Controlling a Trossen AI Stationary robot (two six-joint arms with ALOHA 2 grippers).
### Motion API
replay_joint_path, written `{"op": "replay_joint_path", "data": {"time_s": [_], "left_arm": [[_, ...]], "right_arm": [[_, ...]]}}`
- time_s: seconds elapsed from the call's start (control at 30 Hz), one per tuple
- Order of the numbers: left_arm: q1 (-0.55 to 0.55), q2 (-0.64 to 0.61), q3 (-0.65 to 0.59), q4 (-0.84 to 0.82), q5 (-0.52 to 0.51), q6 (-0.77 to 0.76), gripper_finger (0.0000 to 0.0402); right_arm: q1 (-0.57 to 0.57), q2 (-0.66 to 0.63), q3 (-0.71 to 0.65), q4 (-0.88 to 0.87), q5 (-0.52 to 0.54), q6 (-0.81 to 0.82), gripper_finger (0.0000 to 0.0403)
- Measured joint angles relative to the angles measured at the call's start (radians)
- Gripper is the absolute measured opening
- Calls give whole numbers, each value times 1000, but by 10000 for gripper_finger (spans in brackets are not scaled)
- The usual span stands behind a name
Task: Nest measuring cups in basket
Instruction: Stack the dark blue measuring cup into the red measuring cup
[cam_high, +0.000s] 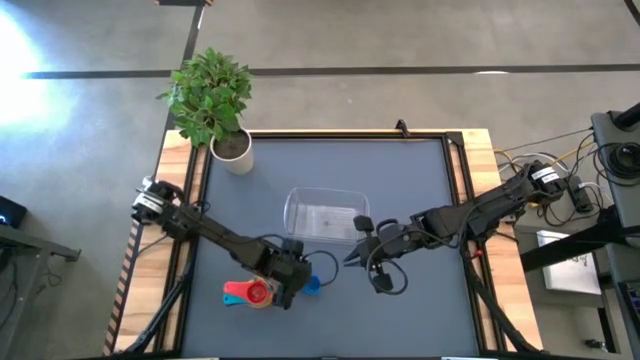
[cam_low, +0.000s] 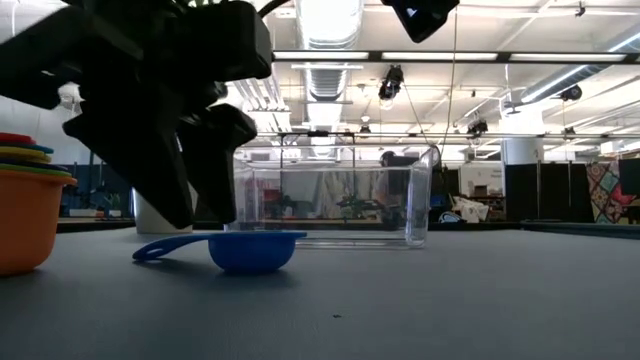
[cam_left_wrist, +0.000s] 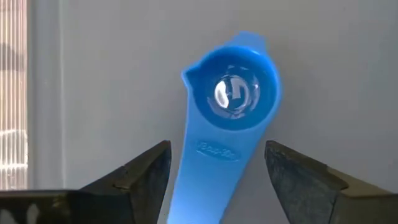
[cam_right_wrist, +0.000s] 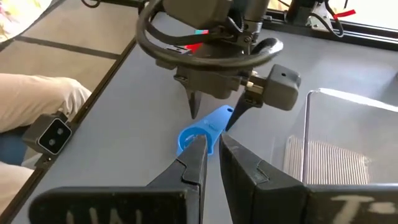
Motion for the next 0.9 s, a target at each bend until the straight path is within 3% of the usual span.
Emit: {"op": "replay_joint_path", "data": {"time_s": [0.37, 0.67, 0.9], "left_arm": [[33, 28, 2, -2, 47, 71, 249], [33, 110, 78, -88, 53, 79, 248], [33, 141, 147, -175, 55, 112, 191]], "right_arm": [[0, 0, 0, 0, 0, -12, 34], [0, 0, 0, -5, -1, -11, 34], [0, 0, 0, -8, -1, -9, 34]]}}
